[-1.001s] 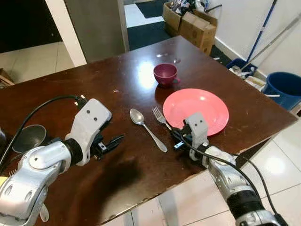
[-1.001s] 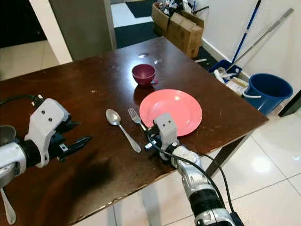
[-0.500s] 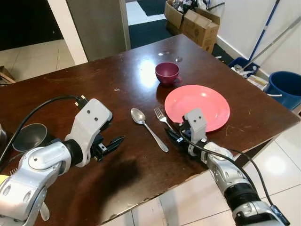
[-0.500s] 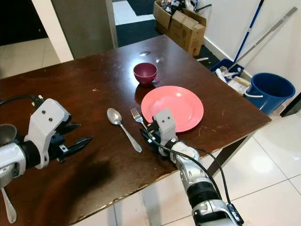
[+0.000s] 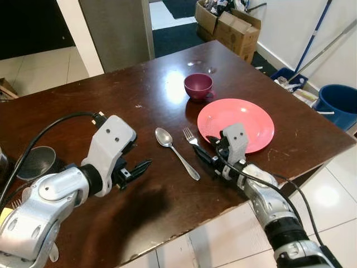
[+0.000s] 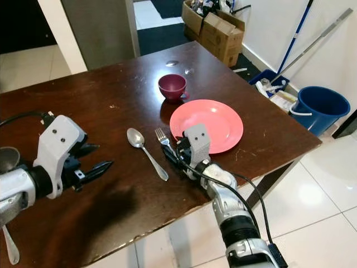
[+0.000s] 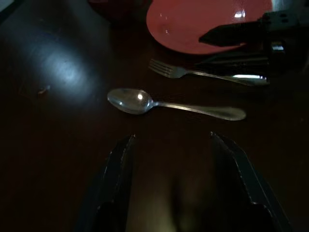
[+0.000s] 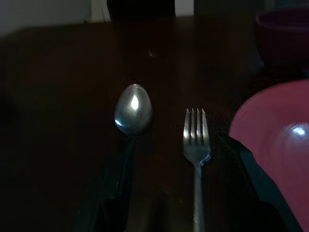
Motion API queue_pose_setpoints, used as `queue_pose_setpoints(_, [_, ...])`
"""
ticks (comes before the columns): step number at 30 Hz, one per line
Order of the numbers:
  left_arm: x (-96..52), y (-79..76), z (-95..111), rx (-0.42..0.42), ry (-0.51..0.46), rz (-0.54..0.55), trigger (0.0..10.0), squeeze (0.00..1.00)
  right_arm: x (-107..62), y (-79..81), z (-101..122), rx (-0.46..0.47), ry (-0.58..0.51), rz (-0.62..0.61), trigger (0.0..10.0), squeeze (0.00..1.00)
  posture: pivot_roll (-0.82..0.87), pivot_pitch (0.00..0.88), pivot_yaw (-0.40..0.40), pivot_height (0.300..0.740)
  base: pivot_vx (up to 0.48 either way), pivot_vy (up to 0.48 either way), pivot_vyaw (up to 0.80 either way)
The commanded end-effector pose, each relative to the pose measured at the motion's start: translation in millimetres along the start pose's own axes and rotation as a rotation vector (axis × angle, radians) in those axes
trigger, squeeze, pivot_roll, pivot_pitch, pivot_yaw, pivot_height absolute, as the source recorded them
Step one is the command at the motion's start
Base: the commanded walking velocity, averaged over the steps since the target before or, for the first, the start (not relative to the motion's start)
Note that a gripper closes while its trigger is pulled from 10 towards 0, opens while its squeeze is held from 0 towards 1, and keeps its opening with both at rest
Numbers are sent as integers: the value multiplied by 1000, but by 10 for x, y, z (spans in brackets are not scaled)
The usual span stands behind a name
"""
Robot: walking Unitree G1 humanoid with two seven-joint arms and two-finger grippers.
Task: Setting the table
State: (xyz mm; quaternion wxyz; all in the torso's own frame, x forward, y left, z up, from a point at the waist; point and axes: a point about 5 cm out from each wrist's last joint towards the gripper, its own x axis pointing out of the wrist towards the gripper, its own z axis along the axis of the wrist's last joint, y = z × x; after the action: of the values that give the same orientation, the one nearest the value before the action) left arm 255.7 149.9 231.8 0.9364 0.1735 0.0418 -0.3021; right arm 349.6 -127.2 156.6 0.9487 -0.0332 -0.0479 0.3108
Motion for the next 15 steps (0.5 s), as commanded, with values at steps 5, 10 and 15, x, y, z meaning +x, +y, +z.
queue_pose_setpoints(5, [107,-55,-40,-24,-13,-5,10000,0,-26,208,160,25,-92,18,10000,0,69,73,125,740,0,0,0])
queue_pose_setpoints(10, [188,-94,-68,-58,-30,27,10000,0,-132,236,252,-3,-141,-79,10000,0,39,53,111,740,0,0,0])
queue_pose_setpoints(15, [299,-209,-155,-119,-49,86,10000,0,-520,268,221,-50,-143,-344,10000,0,-23,31,108,740,0,0,0])
